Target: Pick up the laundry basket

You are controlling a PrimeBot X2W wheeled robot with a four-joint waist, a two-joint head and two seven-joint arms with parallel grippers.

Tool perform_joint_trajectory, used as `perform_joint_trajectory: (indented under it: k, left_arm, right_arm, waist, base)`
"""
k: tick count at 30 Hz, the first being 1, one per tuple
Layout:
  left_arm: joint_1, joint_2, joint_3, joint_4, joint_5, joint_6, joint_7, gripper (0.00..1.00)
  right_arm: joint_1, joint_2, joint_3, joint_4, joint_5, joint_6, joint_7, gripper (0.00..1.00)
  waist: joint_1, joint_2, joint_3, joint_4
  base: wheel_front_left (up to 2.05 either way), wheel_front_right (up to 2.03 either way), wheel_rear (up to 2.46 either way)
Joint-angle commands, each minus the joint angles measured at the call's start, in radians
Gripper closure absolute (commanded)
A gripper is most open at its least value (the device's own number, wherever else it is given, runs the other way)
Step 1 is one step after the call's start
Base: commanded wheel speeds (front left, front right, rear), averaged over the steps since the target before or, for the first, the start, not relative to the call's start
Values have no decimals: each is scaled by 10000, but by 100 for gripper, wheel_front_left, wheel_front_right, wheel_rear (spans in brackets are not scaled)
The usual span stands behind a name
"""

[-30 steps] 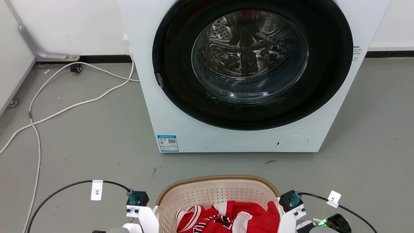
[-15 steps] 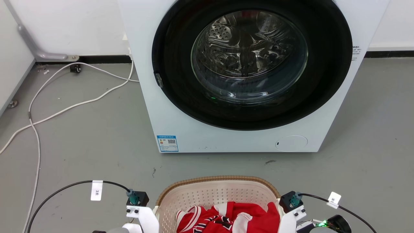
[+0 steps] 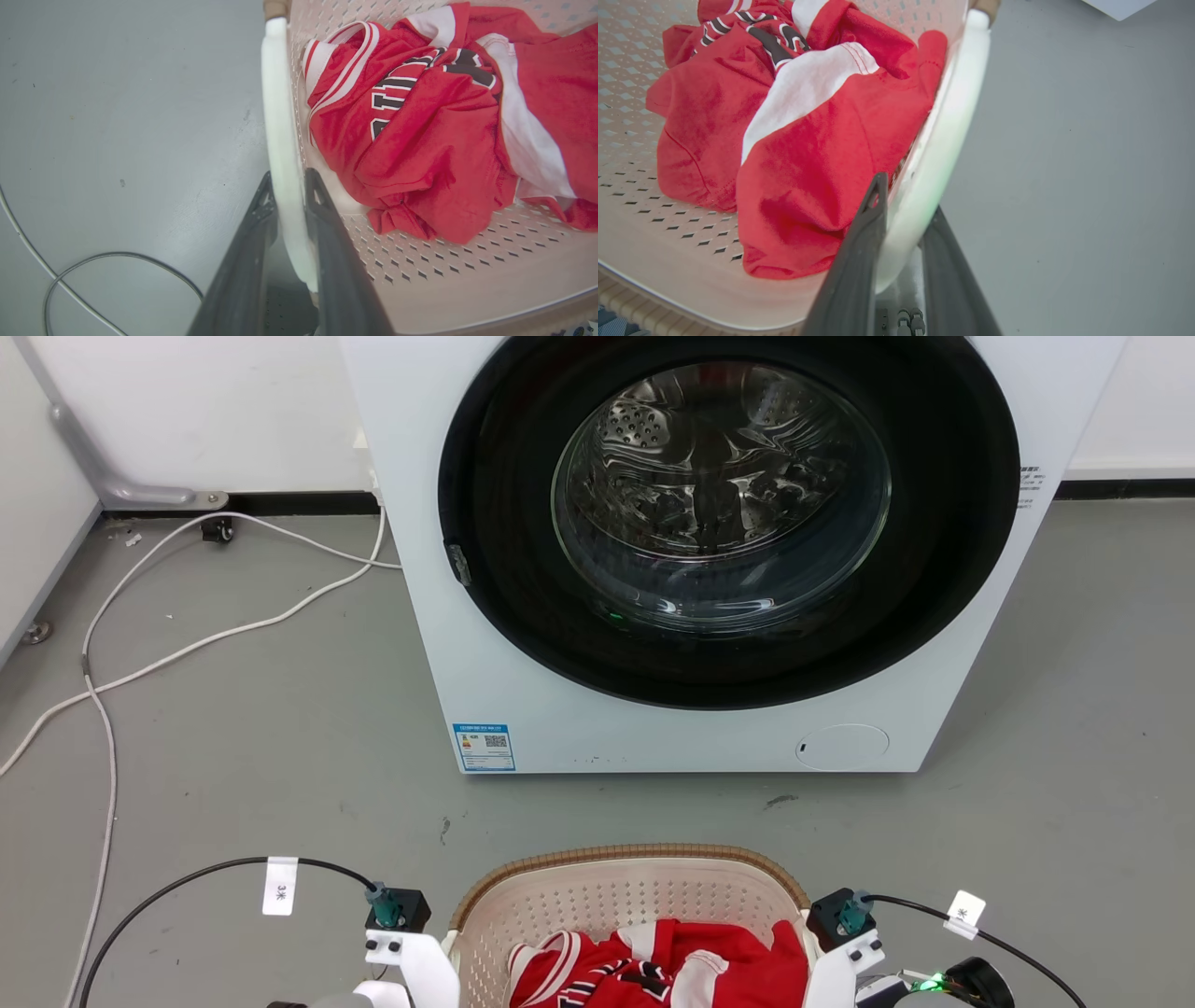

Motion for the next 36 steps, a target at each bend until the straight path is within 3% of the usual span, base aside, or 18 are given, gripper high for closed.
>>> perform_joint_trajectory:
  k: [1, 36]
  left_arm:
    - [-185, 27, -79, -16, 19, -46, -70, 100]
    - [-235, 133, -866, 83, -727, -44, -276, 100]
  right_arm:
    - [-133, 40, 78, 4, -25, 0, -32, 100]
    - [-168, 67, 601, 143, 565, 0, -98, 100]
  waist:
    - [-1, 0, 0, -2]
    - [-1, 0, 11, -25]
  base:
    - [0, 0, 0]
    - [0, 0, 0]
